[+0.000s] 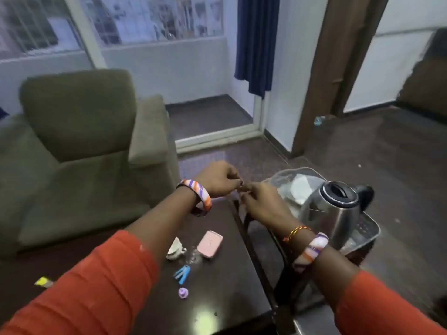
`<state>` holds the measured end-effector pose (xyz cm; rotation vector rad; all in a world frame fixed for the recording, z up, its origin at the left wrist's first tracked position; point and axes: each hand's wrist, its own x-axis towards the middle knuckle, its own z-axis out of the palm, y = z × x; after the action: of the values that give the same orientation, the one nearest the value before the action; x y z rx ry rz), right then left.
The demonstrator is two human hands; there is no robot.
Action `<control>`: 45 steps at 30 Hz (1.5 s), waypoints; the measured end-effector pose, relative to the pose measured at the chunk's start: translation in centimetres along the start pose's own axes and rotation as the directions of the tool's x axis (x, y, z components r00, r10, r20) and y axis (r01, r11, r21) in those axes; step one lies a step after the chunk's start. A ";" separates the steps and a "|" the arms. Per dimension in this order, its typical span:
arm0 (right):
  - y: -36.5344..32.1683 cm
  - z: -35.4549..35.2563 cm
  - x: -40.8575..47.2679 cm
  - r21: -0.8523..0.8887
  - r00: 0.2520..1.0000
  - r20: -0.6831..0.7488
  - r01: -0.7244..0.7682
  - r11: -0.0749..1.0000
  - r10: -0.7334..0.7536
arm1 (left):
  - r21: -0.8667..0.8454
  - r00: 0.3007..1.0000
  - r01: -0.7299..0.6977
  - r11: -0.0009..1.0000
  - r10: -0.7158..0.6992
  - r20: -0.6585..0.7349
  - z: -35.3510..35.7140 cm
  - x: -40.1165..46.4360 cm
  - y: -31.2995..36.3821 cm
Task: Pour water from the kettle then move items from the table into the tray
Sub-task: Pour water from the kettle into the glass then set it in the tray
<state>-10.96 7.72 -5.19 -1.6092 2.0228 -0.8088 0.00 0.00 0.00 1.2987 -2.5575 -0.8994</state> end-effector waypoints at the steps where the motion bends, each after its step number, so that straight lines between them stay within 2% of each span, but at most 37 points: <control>1: 2.0 0.0 0.7 0.046 0.999 -0.013 -0.052 0.998 0.052 | -0.056 0.998 0.032 0.998 -0.029 0.054 1.6 1.7 0.3; 3: 6.0 0.1 2.0 0.168 0.980 -0.040 -0.188 0.968 0.197 | -0.182 0.988 0.104 0.978 -0.082 0.128 5.0 5.2 0.3; 5: 9.5 0.3 3.4 0.308 0.923 -0.046 -0.351 0.884 0.382 | -0.316 0.968 0.225 0.922 -0.174 0.183 8.8 8.7 0.0; 7: 12.2 1.0 5.4 0.427 0.849 -0.043 -0.461 0.778 0.527 | -0.412 0.938 0.346 0.843 -0.296 0.182 12.2 12.2 -0.3; 12: 16.0 4.5 11.4 0.703 0.671 0.008 -0.531 0.473 0.741 | -0.488 0.890 0.429 0.760 -0.448 0.083 17.3 19.7 -1.7; 15: 17.6 6.2 14.4 0.799 0.580 0.018 -0.498 0.337 0.814 | -0.482 0.857 0.463 0.744 -0.515 0.028 18.6 23.8 -2.2; 17: 18.5 6.9 15.8 0.827 0.546 0.019 -0.480 0.294 0.838 | -0.459 0.849 0.468 0.756 -0.529 -0.006 19.4 26.2 -2.7; 21: 19.5 7.1 17.2 0.852 0.523 0.060 -0.470 0.229 0.850 | -0.216 0.836 0.541 0.813 -0.547 0.033 20.4 28.4 -3.6; 23: 19.4 6.6 17.1 0.851 0.530 0.066 -0.472 0.229 0.846 | -0.202 0.832 0.543 0.815 -0.555 0.000 20.4 28.4 -3.7; 26: 18.4 5.5 16.4 0.833 0.583 0.044 -0.469 0.292 0.811 | -0.300 0.831 0.508 0.808 -0.551 -0.077 19.5 27.3 -3.4; 28: 17.2 4.9 15.6 0.813 0.650 -0.002 -0.442 0.380 0.760 | -0.383 0.833 0.455 0.804 -0.536 -0.136 18.3 25.6 -3.1; 32: 14.4 4.2 12.8 0.737 0.788 -0.117 -0.339 0.585 0.604 | -0.537 0.788 0.373 0.757 -0.564 -0.248 15.4 20.8 -4.0; 35: 12.6 4.6 10.0 0.650 0.874 -0.023 -0.356 0.672 0.486 | -0.546 0.757 0.397 0.737 -0.600 -0.260 13.6 15.6 -5.7; 38: 11.1 7.0 7.0 0.508 0.938 0.069 -0.326 0.797 0.340 | -0.567 0.696 0.478 0.671 -0.683 -0.222 13.1 9.2 -7.6; 41: 10.1 10.3 3.9 0.493 0.907 0.263 -0.420 0.762 0.330 | -0.580 0.639 0.562 0.590 -0.755 -0.148 14.5 3.3 -10.9; 45: 9.5 15.6 0.2 0.363 0.745 0.483 -0.649 0.669 0.460 | -0.627 0.560 0.646 0.435 -0.829 0.001 18.1 -2.8 -15.0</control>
<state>-7.67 6.27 -23.11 -0.6803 1.6872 -0.6682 5.38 3.49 -22.75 2.1476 -1.1788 -1.3006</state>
